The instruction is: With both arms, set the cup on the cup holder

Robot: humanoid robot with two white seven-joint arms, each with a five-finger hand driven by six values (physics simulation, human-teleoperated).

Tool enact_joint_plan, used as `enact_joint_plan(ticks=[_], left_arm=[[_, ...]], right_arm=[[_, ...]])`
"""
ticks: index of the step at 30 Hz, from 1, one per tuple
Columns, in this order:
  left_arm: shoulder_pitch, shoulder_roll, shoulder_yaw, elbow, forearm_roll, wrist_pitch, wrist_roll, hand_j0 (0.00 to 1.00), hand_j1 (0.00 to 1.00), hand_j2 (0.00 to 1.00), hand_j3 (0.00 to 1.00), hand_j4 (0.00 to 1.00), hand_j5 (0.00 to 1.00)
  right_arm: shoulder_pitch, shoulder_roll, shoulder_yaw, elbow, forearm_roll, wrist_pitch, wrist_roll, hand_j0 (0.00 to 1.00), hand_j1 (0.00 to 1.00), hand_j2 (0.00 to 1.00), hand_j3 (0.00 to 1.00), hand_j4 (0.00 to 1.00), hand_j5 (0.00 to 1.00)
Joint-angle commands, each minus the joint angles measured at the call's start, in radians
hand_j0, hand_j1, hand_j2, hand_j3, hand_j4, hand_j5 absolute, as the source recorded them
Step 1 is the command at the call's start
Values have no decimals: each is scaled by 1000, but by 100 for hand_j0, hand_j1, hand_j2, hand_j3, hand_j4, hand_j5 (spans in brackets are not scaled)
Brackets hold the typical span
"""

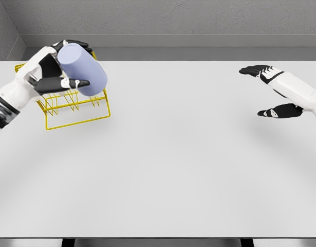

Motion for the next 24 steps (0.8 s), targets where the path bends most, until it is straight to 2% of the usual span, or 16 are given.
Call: enact_joint_plan(ticks=[1, 8, 24], left_arm=[[0, -1, 0, 9, 4, 2, 1, 66, 66, 66, 66, 66, 66], [-8, -12, -5, 44, 4, 5, 1, 66, 66, 66, 66, 66, 66], [-21, -35, -11, 70, 4, 8, 1, 66, 66, 66, 66, 66, 66]], right_arm=[[0, -1, 0, -1, -8, 3, -1, 100, 100, 100, 100, 100, 100], [-2, 1, 0, 5, -5, 3, -1, 100, 100, 100, 100, 100, 100], [0, 1, 0, 7, -5, 3, -1, 100, 100, 100, 100, 100, 100]])
